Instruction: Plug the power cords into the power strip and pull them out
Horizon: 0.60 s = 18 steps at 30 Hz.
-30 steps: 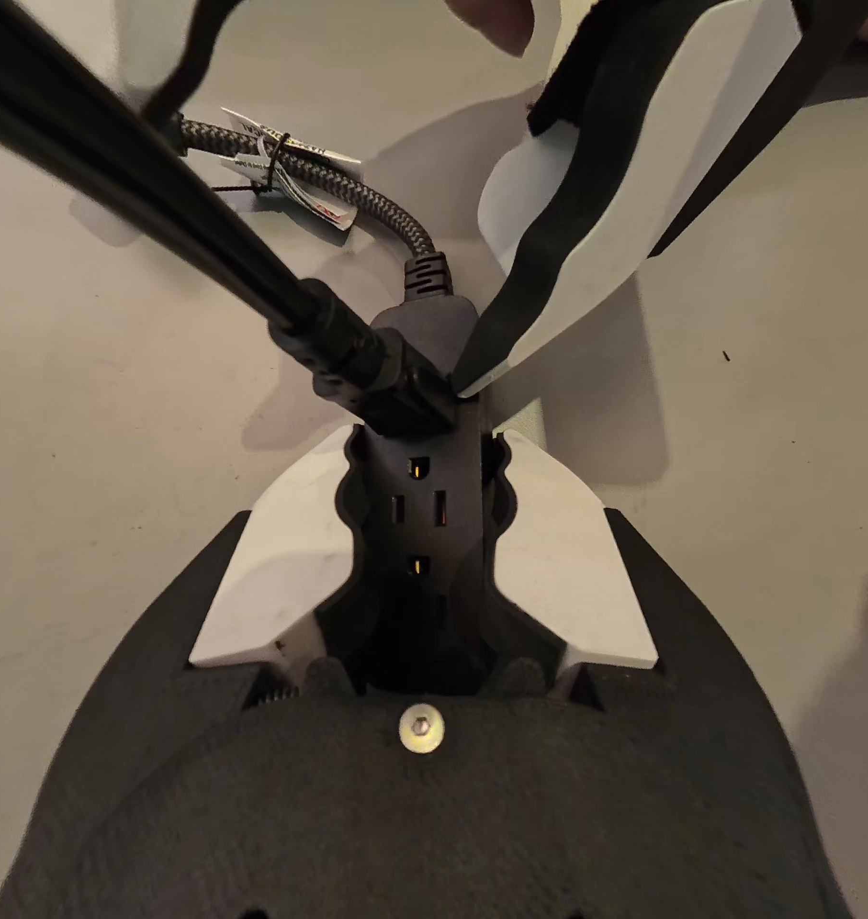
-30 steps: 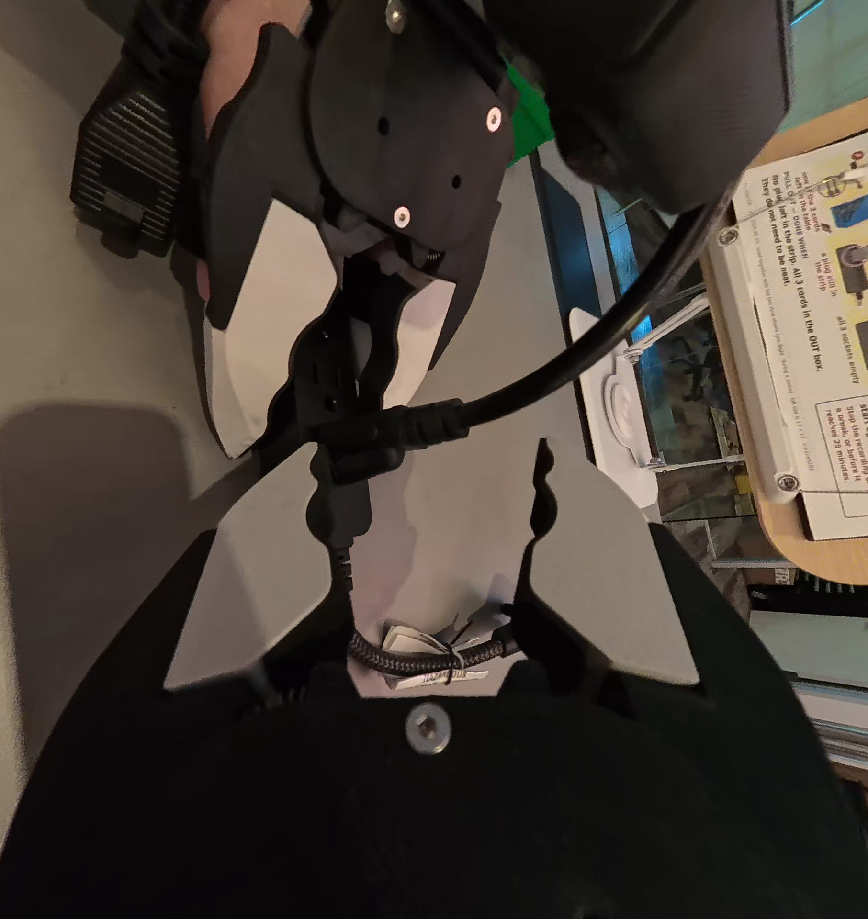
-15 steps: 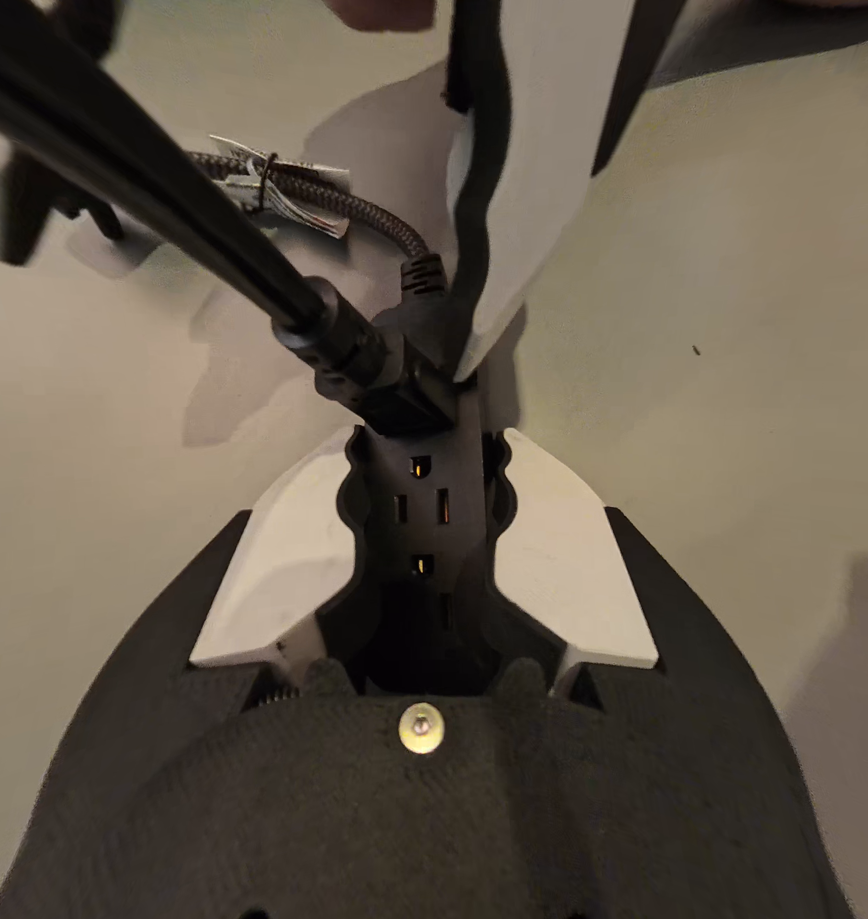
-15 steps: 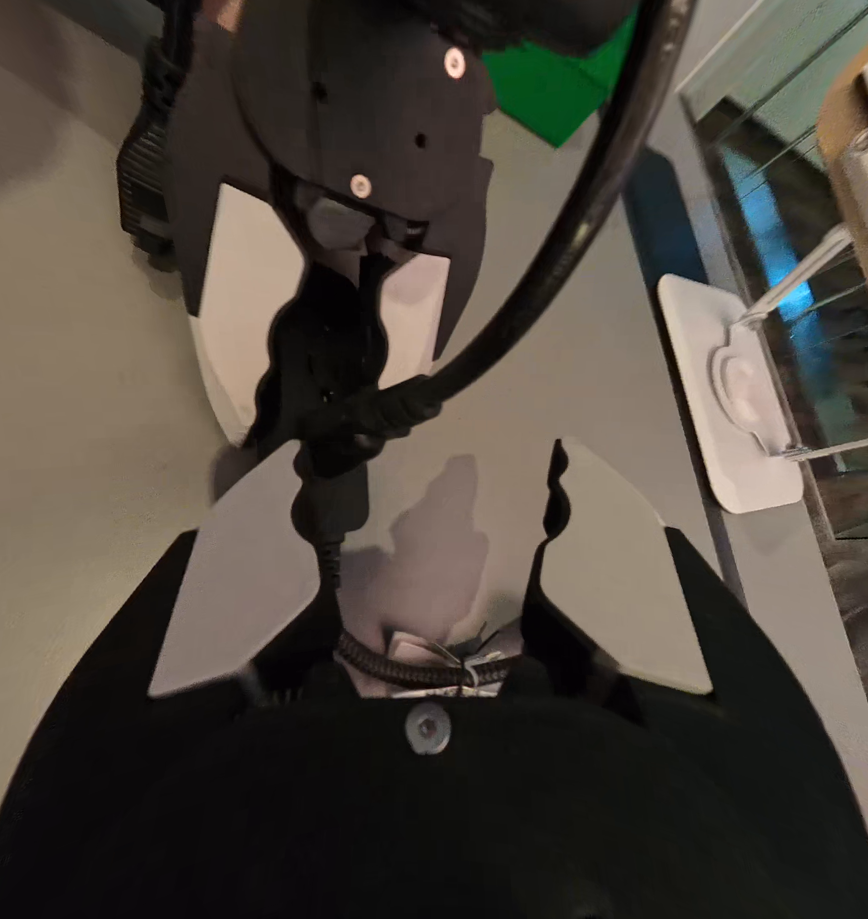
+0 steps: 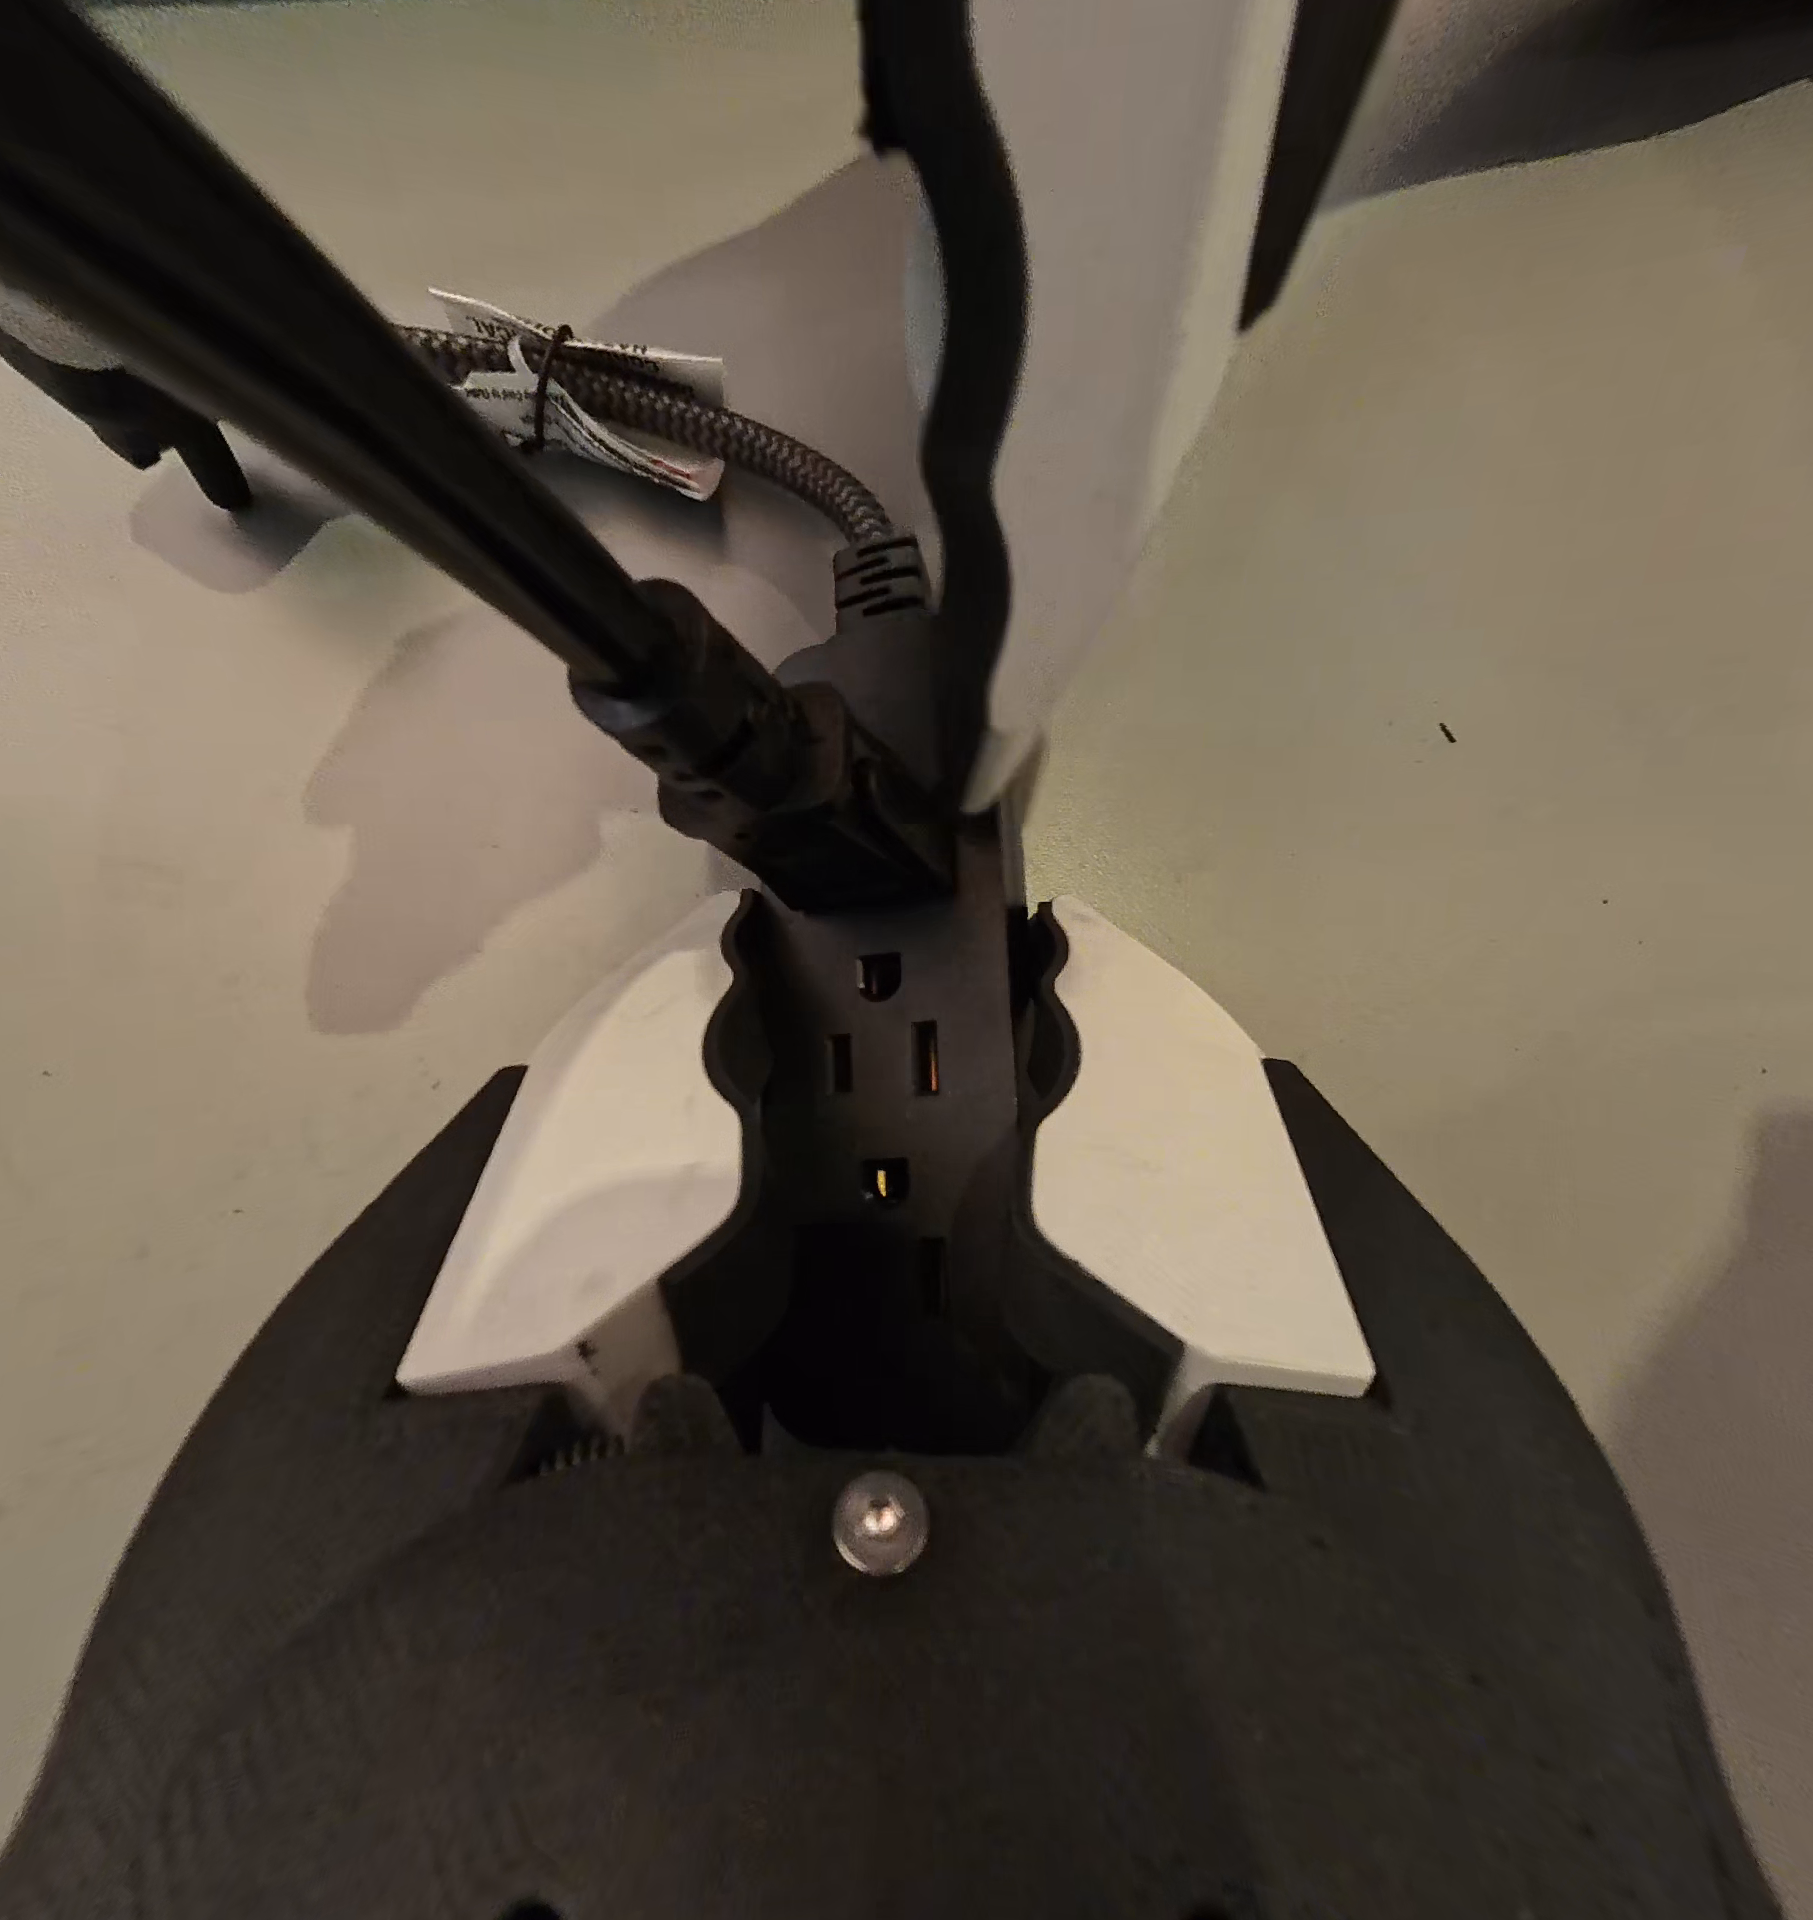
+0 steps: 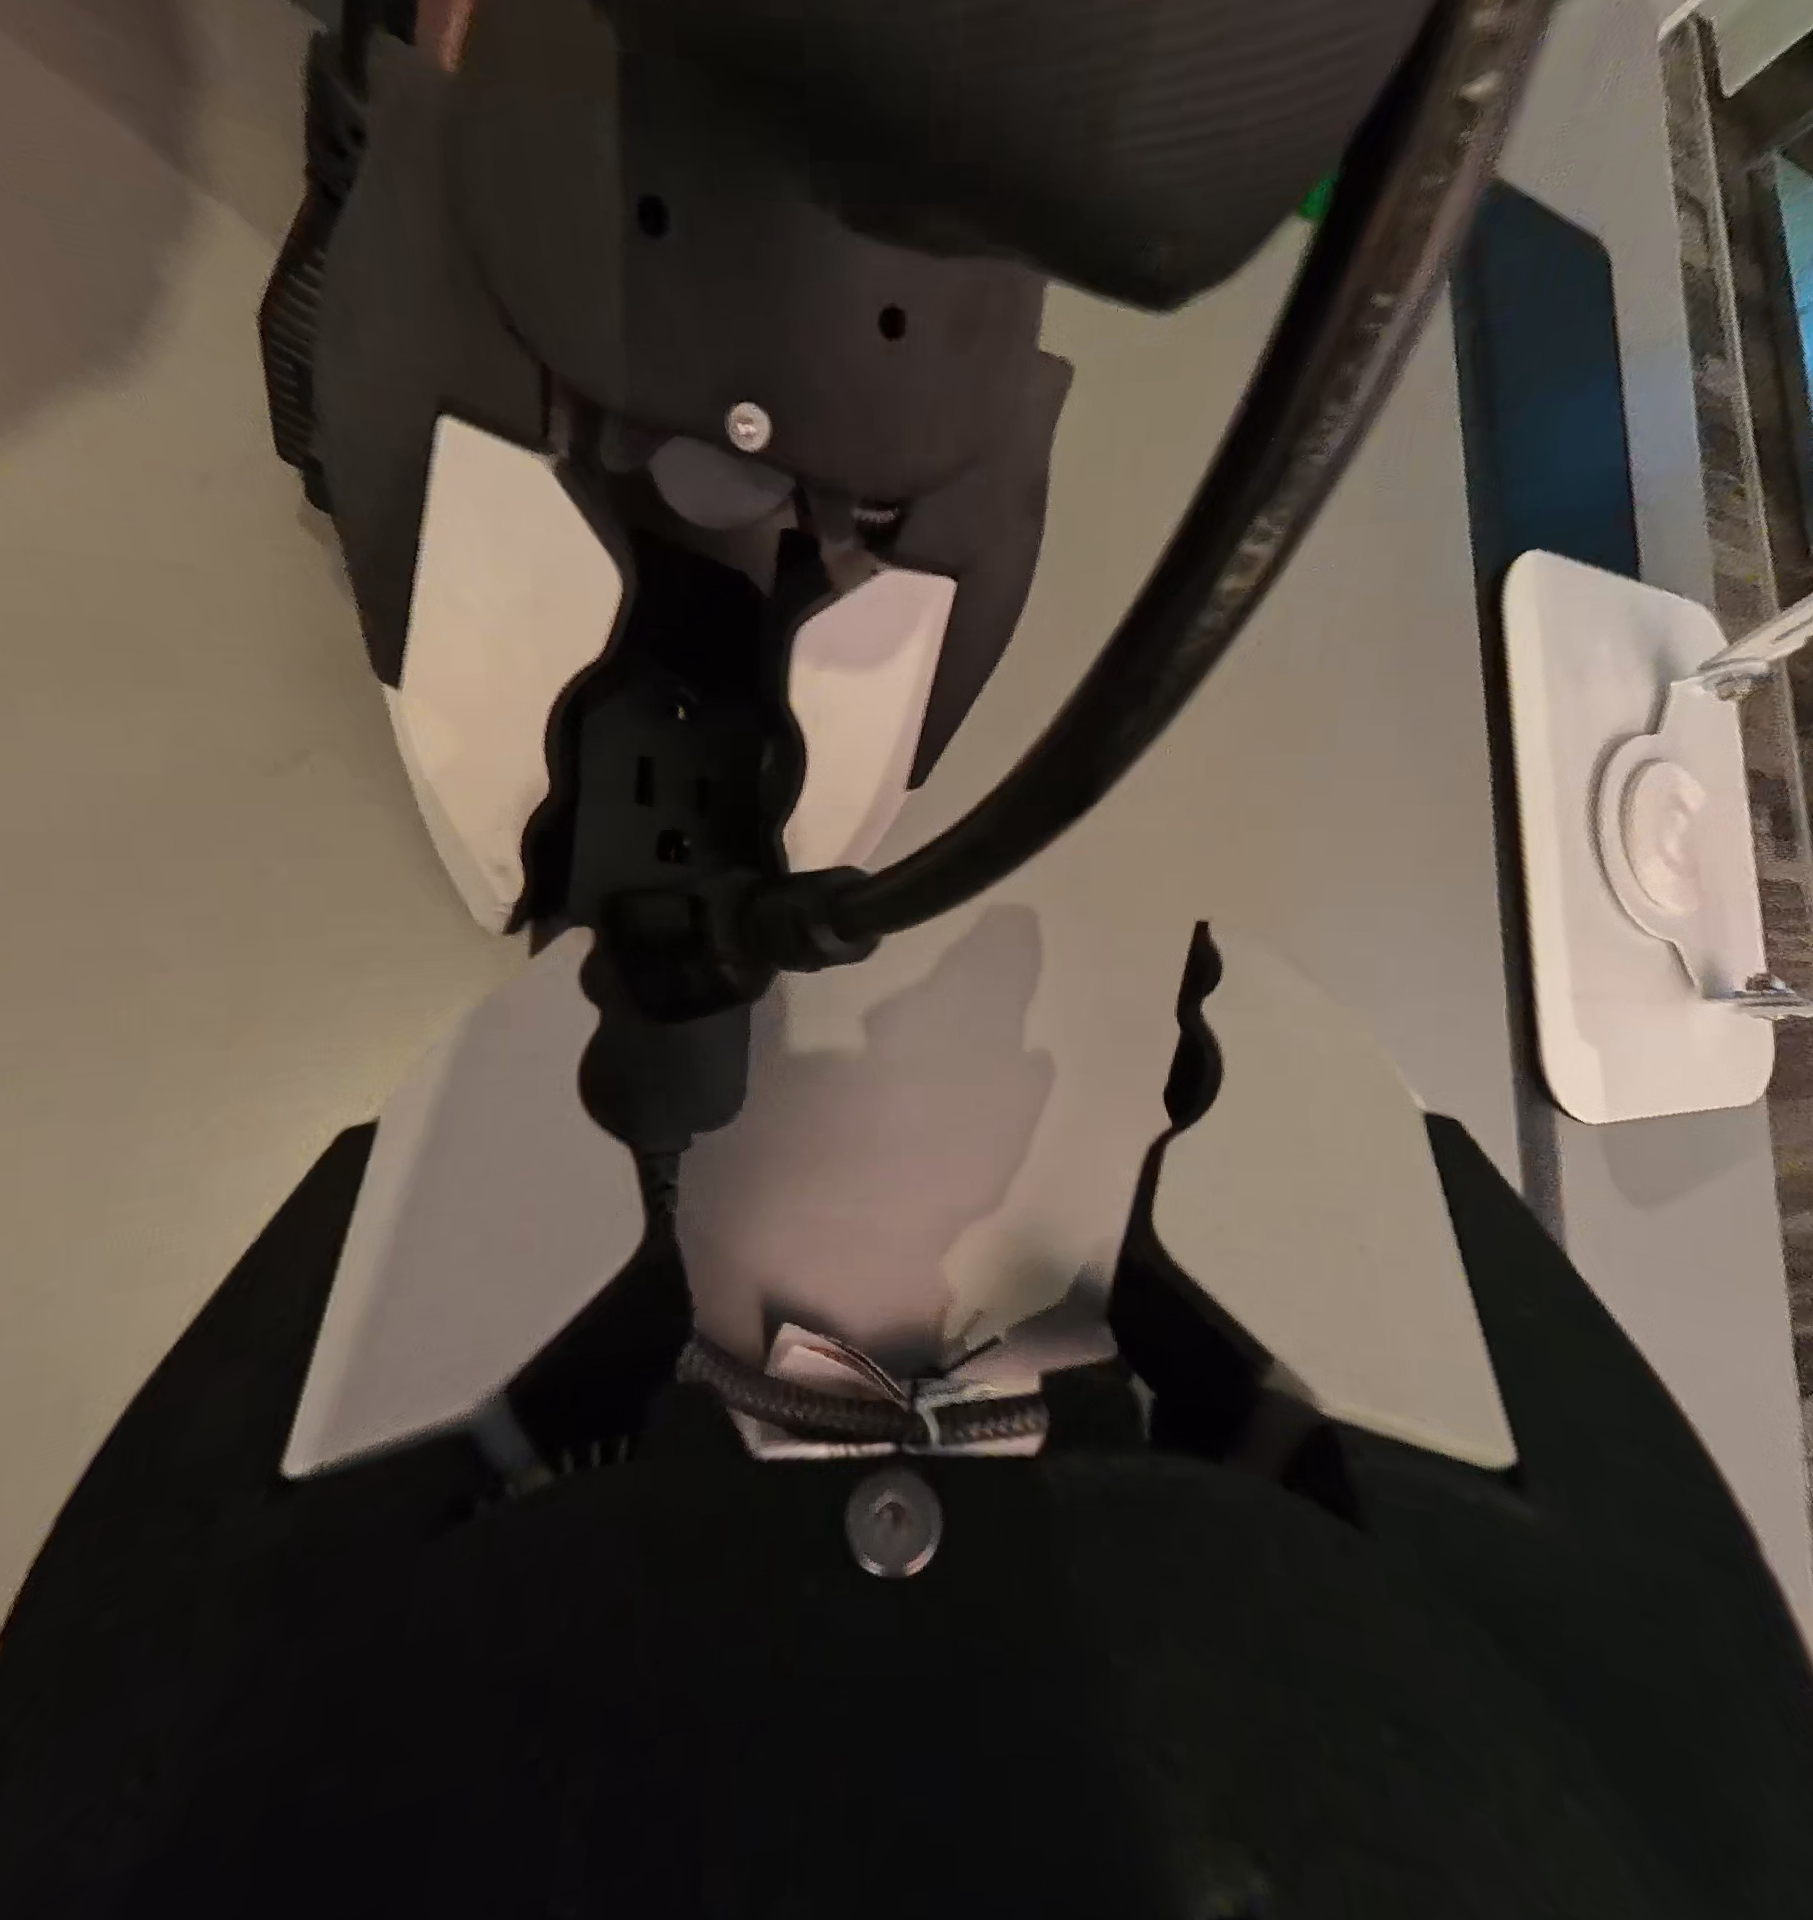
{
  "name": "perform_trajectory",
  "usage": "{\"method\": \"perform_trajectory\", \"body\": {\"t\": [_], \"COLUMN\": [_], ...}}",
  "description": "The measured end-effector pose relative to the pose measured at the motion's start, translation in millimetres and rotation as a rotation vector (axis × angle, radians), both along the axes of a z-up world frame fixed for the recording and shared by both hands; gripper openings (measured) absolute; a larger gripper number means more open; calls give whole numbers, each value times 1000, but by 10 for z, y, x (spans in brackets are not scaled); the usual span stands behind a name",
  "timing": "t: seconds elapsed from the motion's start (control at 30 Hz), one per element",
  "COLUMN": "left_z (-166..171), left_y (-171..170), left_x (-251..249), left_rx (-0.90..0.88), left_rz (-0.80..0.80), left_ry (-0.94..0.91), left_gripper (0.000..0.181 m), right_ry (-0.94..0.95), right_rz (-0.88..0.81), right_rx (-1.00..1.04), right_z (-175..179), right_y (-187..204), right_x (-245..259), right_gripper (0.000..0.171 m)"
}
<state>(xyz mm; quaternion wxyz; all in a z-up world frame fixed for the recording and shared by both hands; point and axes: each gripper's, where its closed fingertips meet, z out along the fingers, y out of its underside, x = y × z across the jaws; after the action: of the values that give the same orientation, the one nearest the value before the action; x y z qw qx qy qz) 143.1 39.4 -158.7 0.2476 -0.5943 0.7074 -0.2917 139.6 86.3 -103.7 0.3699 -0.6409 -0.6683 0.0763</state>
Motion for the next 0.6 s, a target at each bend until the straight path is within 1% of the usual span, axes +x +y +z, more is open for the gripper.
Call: {"method": "perform_trajectory", "body": {"t": [0.1, 0.2, 0.43, 0.53, 0.6], "left_z": [1, 2, 3, 5, 6], "left_y": [-1, 0, -2, -4, 7], "left_x": [0, 1, 2, 2, 7], "left_rx": [0, -2, -2, 0, -4], "left_rz": [-2, -2, -2, -3, 8], "left_ry": [0, 1, 0, -3, -2], "left_gripper": [47, 47, 47, 46, 46], "right_ry": [-22, -78, -79, -114, -131], "right_rz": [-4, -8, 3, -35, -94], "right_rx": [-43, -23, -42, -16, -2], "right_z": [7, -60, -71, -71, -67], "right_y": [1, 25, -6, -11, 12], "right_x": [40, 66, -51, -34, 1], "right_gripper": [104, 109, 104, 103, 106]}}
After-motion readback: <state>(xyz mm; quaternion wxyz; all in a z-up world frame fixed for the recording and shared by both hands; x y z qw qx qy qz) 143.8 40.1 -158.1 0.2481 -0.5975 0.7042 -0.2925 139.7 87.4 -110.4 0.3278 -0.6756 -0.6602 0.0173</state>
